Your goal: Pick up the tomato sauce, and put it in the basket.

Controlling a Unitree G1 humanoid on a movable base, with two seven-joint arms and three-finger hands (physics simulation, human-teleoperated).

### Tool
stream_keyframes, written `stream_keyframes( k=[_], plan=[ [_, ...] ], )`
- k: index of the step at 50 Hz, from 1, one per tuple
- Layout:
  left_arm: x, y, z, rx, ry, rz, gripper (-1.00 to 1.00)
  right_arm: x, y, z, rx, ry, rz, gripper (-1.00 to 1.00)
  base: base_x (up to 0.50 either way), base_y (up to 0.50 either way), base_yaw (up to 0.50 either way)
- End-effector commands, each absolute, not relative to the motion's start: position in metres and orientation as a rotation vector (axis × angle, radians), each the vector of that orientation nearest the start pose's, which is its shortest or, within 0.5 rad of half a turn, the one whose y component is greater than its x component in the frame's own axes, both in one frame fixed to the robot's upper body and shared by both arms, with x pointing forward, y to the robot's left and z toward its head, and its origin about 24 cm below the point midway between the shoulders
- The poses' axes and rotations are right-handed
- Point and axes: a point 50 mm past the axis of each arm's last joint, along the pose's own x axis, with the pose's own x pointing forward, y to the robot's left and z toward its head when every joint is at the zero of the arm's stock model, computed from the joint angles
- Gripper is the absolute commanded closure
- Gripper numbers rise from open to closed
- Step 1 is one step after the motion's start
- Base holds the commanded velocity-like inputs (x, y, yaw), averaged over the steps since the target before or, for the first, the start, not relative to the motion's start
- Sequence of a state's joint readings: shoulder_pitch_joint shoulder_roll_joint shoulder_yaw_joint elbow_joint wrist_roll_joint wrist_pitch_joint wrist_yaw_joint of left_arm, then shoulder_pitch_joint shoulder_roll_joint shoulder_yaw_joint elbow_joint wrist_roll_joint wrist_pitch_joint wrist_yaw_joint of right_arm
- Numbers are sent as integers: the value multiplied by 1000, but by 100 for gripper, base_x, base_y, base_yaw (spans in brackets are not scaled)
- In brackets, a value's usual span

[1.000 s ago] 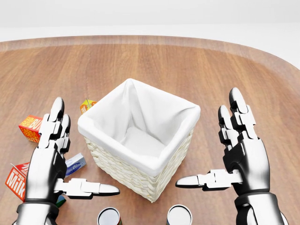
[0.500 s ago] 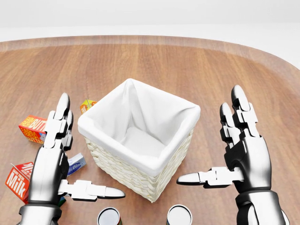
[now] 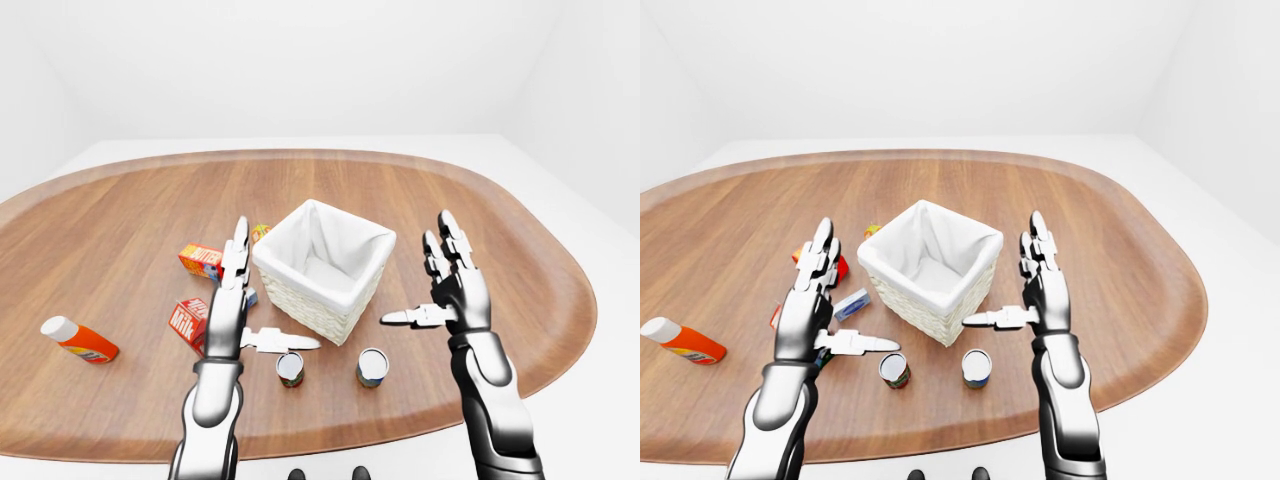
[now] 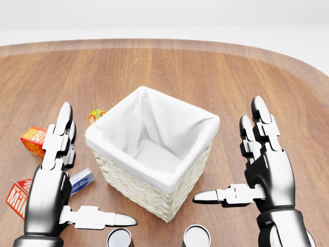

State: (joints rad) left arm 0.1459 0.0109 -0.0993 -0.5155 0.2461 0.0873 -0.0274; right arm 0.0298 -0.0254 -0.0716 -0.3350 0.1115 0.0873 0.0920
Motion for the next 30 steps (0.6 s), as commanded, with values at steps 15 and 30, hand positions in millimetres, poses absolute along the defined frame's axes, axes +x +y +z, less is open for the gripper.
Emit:
stream_keyframes(
  k=[15, 30],
  plan=[
    [194, 141, 92, 357, -156, -6, -100, 255, -175, 119, 80, -280, -3, -100, 0, 0, 0],
    [190, 137, 79, 394, -104, -17, -100, 255, -175, 119, 81, -279, -3, -100, 0, 0, 0]
  ],
)
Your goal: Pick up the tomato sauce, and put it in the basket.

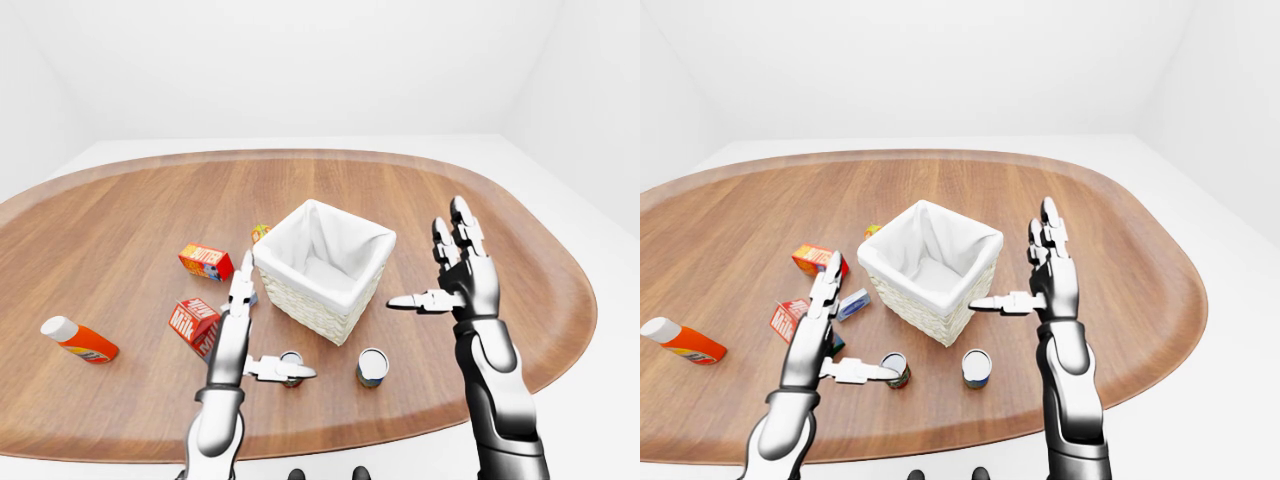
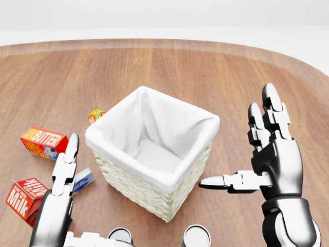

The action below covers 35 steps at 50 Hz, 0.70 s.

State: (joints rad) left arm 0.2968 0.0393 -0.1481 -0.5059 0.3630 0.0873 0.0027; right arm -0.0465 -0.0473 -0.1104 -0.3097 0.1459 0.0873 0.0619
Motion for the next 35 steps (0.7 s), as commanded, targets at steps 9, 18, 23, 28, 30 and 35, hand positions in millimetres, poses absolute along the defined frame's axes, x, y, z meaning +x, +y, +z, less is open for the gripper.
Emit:
stream_keyframes(
  k=[9, 18, 23, 28, 30, 35],
  plan=[
    [188, 140, 69, 420, -58, 1, -100, 254, -175, 118, 80, -279, -1, -100, 0, 0, 0],
    [184, 141, 64, 437, -36, 7, -100, 254, -175, 118, 80, -275, -1, -100, 0, 0, 0],
    [185, 142, 60, 459, -23, 12, -100, 253, -174, 118, 78, -277, 0, -100, 0, 0, 0],
    [186, 144, 52, 470, 11, 11, -100, 254, -175, 118, 79, -277, -1, -100, 0, 0, 0],
    [186, 144, 52, 476, 15, 11, -100, 254, -174, 117, 77, -275, 0, -100, 0, 0, 0],
    [187, 147, 51, 497, 18, 19, -100, 254, -174, 117, 77, -274, 1, -100, 0, 0, 0]
  ],
)
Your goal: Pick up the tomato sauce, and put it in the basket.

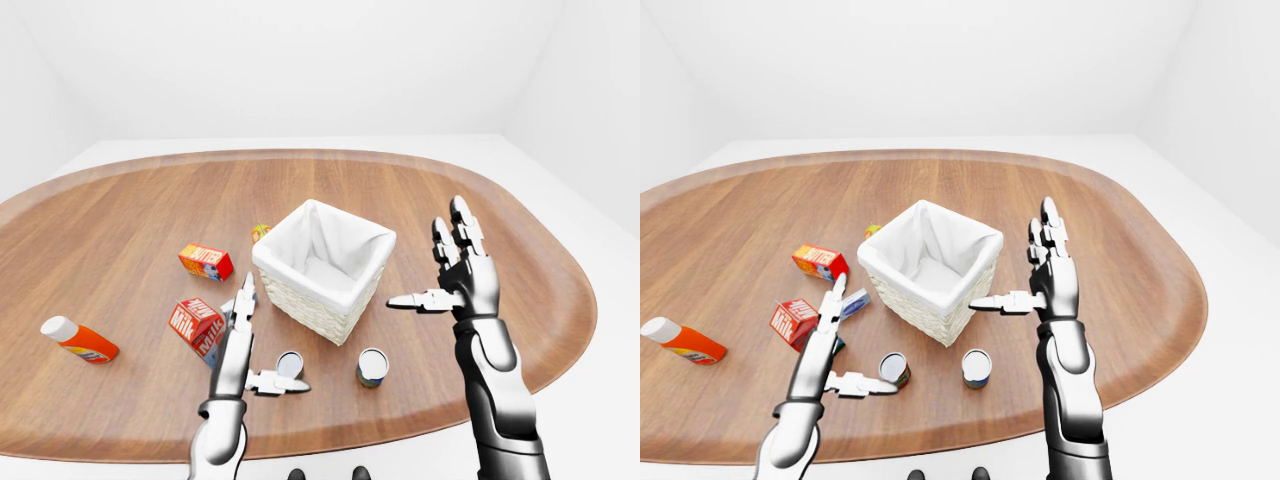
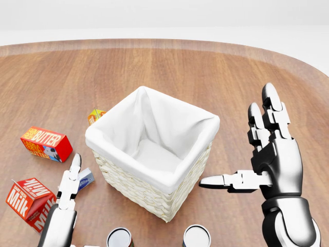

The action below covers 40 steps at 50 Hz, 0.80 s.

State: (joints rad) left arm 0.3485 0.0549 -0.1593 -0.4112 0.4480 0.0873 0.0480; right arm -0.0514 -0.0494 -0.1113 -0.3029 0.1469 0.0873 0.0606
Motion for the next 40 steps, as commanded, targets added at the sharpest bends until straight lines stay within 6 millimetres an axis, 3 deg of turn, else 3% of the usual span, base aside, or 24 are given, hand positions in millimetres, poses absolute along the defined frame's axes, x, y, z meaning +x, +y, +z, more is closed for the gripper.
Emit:
stream_keyframes(
  k=[1, 15, 40],
  plan=[
    [187, 147, 51, 501, 20, 21, -100, 254, -174, 116, 77, -269, 2, -100, 0, 0, 0],
    [190, 152, 41, 540, 62, 36, -100, 254, -173, 115, 76, -264, 4, -100, 0, 0, 0],
    [198, 149, 41, 565, 50, 27, -100, 253, -173, 114, 74, -261, 8, -100, 0, 0, 0]
  ],
)
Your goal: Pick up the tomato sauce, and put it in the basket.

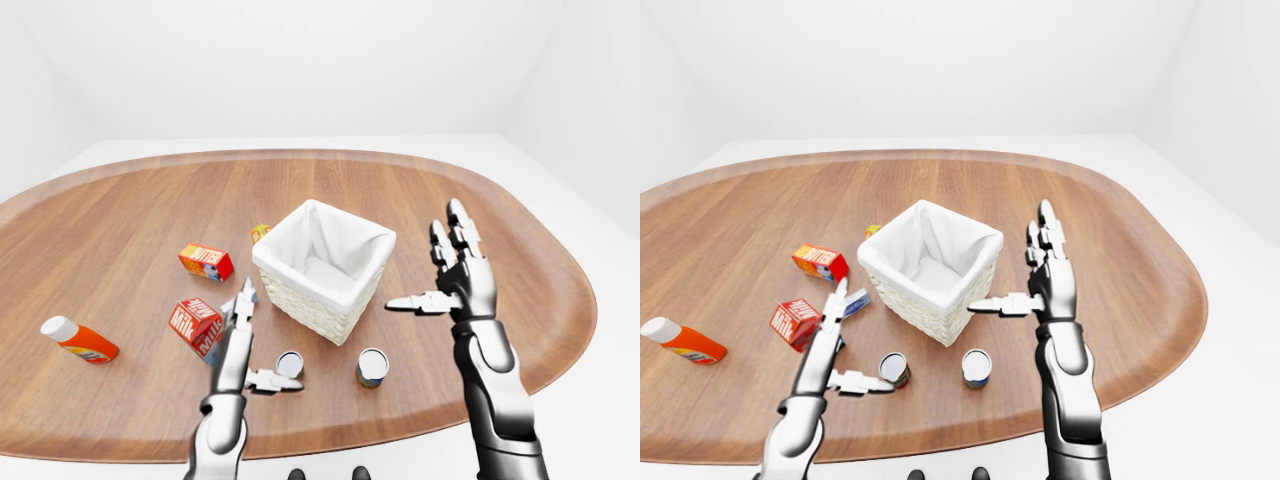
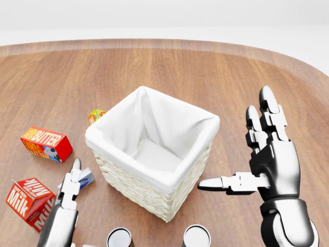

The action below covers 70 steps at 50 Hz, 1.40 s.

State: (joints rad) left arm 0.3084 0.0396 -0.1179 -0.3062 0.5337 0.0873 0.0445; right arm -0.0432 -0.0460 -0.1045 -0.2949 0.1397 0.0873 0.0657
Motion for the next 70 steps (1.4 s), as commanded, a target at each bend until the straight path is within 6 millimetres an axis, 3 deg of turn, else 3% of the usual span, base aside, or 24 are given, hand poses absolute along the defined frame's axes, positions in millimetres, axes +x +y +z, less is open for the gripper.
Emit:
stream_keyframes(
  k=[1, 28, 43, 70],
  plan=[
    [198, 149, 41, 569, 51, 27, -100, 252, -173, 114, 74, -262, 8, -100, 0, 0, 0],
    [206, 144, 32, 585, 76, 6, -100, 251, -172, 113, 71, -259, 11, -100, 0, 0, 0],
    [208, 143, 10, 592, 154, 9, -100, 251, -171, 113, 72, -258, 14, -100, 0, 0, 0],
    [210, 147, -14, 595, 249, 17, -100, 251, -171, 111, 73, -248, 17, -100, 0, 0, 0]
  ],
)
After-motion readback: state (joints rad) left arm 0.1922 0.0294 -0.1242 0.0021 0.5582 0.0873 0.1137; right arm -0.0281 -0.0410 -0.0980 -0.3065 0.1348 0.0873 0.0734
